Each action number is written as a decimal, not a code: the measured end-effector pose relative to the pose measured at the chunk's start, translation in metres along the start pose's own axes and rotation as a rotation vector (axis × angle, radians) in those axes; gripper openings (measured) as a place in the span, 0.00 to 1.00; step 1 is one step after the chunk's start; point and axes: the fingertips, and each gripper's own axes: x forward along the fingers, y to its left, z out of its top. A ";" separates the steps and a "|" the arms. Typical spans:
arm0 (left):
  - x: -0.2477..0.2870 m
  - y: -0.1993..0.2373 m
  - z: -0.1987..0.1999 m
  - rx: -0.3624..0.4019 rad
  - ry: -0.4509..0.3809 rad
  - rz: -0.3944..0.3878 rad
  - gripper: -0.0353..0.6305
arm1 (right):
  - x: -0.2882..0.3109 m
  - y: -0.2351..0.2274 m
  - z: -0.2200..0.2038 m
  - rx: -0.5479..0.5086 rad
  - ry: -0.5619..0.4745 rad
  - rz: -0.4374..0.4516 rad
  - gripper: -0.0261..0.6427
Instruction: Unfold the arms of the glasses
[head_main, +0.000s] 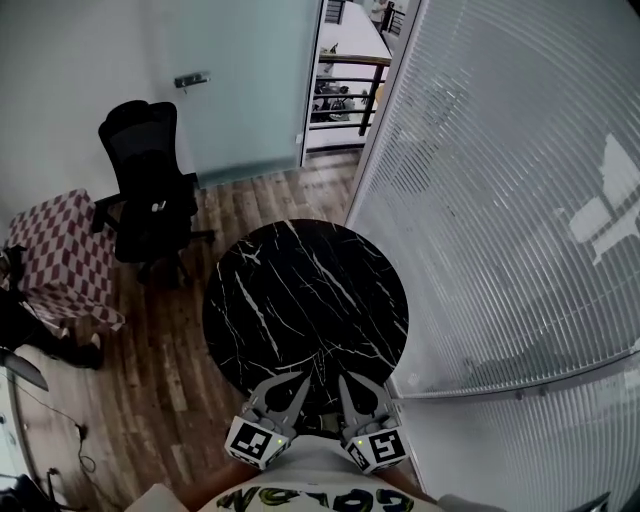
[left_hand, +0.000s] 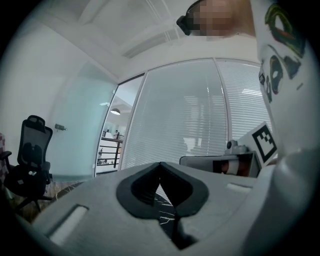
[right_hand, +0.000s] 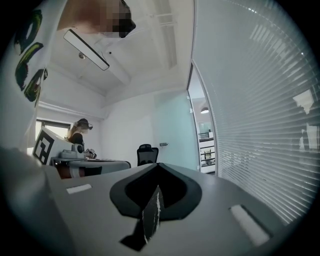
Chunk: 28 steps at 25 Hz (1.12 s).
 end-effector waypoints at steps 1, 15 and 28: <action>-0.001 -0.001 -0.002 -0.008 0.009 0.003 0.06 | -0.002 0.000 -0.002 0.003 0.009 -0.002 0.04; 0.001 -0.012 -0.064 -0.106 0.168 -0.021 0.06 | -0.019 -0.013 -0.060 0.107 0.160 -0.007 0.04; 0.020 -0.007 -0.110 -0.057 0.293 -0.073 0.06 | 0.002 -0.049 -0.121 0.051 0.393 0.070 0.04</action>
